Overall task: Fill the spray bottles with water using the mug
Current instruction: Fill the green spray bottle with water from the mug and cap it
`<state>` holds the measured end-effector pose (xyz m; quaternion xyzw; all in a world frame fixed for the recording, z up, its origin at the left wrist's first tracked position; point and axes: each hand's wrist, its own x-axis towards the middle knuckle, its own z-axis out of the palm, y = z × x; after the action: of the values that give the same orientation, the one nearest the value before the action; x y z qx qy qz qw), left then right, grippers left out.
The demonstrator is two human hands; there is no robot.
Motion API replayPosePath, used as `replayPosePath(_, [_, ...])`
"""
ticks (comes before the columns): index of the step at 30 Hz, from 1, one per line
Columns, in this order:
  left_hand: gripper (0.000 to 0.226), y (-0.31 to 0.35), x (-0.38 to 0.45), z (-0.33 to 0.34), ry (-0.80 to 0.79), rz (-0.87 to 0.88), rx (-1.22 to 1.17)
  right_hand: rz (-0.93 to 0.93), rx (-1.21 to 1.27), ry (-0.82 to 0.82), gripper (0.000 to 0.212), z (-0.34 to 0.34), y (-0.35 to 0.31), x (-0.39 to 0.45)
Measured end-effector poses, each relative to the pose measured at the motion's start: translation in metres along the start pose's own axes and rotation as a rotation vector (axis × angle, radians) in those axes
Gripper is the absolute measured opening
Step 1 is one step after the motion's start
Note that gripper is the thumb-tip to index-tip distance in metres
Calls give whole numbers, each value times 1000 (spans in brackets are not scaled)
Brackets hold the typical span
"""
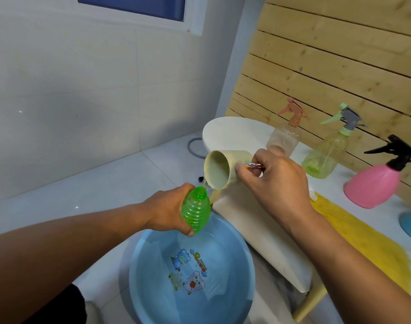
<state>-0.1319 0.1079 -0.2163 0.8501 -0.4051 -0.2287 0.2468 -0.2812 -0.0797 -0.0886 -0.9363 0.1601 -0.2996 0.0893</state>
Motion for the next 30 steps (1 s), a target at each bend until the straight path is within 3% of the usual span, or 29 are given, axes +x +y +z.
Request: replayPosePath(30, [107,4,4,1,5,17,-85,-429,-208,251,34,-1,-11,-12])
